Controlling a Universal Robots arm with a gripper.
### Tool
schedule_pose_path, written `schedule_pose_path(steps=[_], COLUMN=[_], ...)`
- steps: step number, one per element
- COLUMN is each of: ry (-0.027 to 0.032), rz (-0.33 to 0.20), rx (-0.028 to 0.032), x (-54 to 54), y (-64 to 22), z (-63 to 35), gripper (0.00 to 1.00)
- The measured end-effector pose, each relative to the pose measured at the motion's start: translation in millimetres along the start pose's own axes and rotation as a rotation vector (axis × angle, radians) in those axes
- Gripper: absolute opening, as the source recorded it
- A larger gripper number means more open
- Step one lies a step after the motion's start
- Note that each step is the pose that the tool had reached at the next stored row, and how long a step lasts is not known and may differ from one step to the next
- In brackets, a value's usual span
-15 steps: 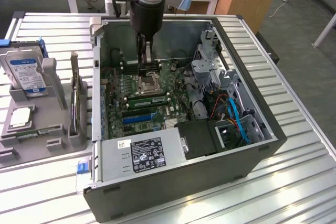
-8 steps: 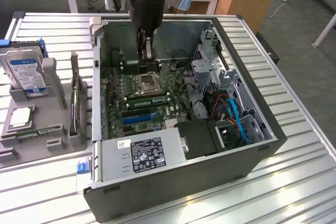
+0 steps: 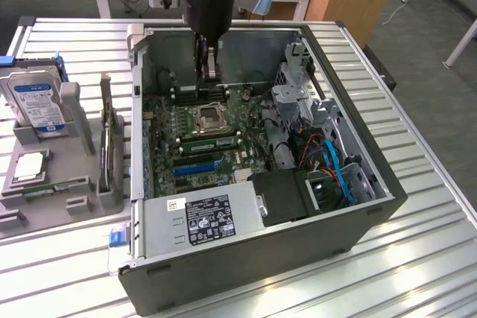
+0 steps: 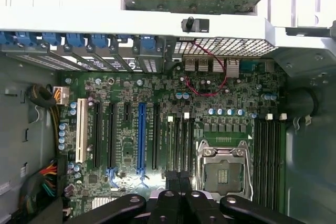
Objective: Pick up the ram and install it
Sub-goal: 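Press down the ram until it locks into place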
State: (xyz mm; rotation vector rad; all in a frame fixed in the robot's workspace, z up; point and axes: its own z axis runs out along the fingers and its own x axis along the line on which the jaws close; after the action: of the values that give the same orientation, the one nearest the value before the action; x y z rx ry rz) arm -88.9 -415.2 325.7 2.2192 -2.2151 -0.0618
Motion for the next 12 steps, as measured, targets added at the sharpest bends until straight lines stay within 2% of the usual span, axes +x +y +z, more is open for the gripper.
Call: schedule_pose_path(steps=[7,12], ry=[0.0000,0.0001], rz=[0.000,0.000], rx=[0.0000,-0.0004], x=[0.0,0.0], y=[0.0,-6.4], z=[-0.3,-0.5], gripper=[0.10,0.10])
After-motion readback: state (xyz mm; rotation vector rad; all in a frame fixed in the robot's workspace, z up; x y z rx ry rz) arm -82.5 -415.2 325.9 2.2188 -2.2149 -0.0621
